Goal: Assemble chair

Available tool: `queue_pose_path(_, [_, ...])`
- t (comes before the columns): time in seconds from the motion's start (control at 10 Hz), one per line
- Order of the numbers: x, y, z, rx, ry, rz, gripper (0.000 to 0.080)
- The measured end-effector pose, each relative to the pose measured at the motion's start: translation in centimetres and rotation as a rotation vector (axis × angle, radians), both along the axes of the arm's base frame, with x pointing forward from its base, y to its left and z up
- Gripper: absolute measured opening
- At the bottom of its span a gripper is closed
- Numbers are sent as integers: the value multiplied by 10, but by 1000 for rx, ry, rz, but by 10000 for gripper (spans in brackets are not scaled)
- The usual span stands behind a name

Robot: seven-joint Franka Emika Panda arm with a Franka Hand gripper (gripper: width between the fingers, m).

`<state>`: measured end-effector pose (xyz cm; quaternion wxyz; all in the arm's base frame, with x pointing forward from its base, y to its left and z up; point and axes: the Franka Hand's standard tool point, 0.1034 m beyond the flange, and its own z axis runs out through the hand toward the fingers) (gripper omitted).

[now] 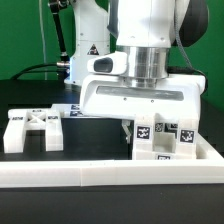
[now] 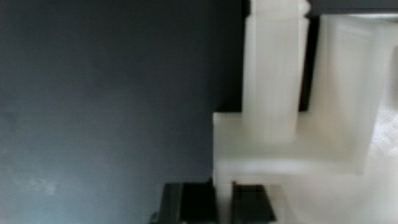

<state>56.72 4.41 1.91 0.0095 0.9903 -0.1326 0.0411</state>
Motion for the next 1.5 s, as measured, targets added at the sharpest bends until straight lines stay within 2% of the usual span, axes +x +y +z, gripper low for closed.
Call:
queue_pose_path(0.3, [1,-3,4,0,-1,-4,33])
queue_pose_path(0.4, [0,-6,12,5,16,-3,33])
queue_pose_path(0.6, [2,-13,42,19,30,-11,33])
queue_pose_path(0.8, [3,-19,60,26,36,-15,34])
queue_pose_path(1.2, [-2,-19,53,26,72,-16,34])
queue_pose_path(1.3, [-10,-22,52,35,155,-25,34])
queue_pose_path(1.5, [-12,-31,58,61,327,-47,34])
